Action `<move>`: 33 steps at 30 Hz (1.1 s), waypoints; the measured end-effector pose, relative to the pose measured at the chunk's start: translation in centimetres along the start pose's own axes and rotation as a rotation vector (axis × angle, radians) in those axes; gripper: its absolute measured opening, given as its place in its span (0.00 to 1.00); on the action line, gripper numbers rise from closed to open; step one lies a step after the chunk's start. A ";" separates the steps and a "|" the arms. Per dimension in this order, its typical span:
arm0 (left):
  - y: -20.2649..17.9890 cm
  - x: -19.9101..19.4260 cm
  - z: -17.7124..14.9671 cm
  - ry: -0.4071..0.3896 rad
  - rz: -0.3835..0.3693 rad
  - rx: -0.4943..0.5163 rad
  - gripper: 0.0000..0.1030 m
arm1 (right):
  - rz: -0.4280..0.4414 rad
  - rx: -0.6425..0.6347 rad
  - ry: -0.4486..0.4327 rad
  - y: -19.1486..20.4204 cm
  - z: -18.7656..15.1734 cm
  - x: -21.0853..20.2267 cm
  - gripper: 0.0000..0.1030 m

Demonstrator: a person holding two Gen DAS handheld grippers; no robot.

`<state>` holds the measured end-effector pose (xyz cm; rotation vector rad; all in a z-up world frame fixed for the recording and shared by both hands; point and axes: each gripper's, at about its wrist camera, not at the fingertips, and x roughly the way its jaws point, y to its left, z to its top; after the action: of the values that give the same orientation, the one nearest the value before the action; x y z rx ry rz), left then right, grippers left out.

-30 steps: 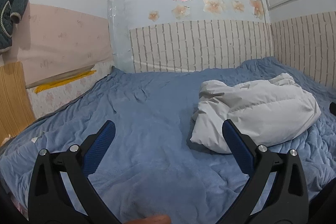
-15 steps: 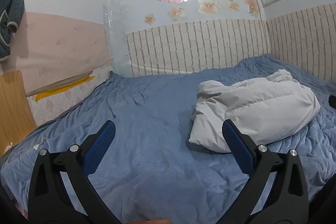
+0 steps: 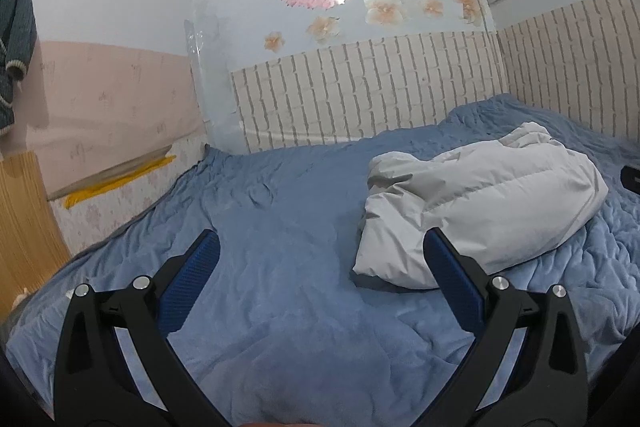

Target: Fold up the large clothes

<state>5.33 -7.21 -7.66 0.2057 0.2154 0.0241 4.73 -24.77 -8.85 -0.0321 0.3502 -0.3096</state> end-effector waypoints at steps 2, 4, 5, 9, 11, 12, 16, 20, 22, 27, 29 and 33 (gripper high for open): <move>0.0 0.1 0.0 0.003 0.000 -0.001 0.97 | 0.002 0.008 0.002 0.0 0.0 0.2 0.98; 0.0 0.1 0.0 0.000 0.002 0.005 0.97 | 0.004 0.010 0.002 0.0 -0.1 0.2 0.98; -0.1 0.0 0.0 -0.003 0.003 0.011 0.97 | 0.004 0.009 0.003 -0.1 -0.1 0.2 0.98; -0.4 0.0 0.0 -0.003 0.004 0.025 0.97 | 0.003 0.010 0.001 -0.1 -0.1 0.2 0.98; -0.5 0.0 0.0 -0.003 0.003 0.028 0.97 | 0.003 0.010 0.003 -0.1 -0.1 0.2 0.98; -0.5 -0.1 0.0 -0.003 0.003 0.028 0.97 | 0.003 0.010 0.003 -0.1 -0.1 0.2 0.98; -0.5 -0.1 0.0 -0.003 0.004 0.028 0.97 | 0.003 0.008 0.003 0.0 -0.1 0.2 0.98; -0.4 -0.1 0.0 -0.002 0.003 0.027 0.97 | 0.002 0.006 0.005 0.0 -0.1 0.3 0.98; -0.4 -0.1 0.0 -0.001 0.003 0.025 0.97 | 0.002 0.003 0.004 0.0 -0.1 0.2 0.98; -0.2 -0.1 0.0 0.006 0.000 0.007 0.97 | 0.002 0.006 0.001 -0.1 -0.1 0.3 0.98; -0.2 -0.2 0.0 0.005 0.001 0.005 0.97 | 0.003 0.007 0.004 -0.1 -0.1 0.3 0.98; -0.3 -0.3 0.0 -0.002 0.009 0.010 0.97 | 0.003 0.005 0.004 -0.1 -0.1 0.3 0.98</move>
<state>5.09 -7.57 -7.63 0.2170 0.2127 0.0319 4.92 -24.97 -9.05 -0.0263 0.3534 -0.3076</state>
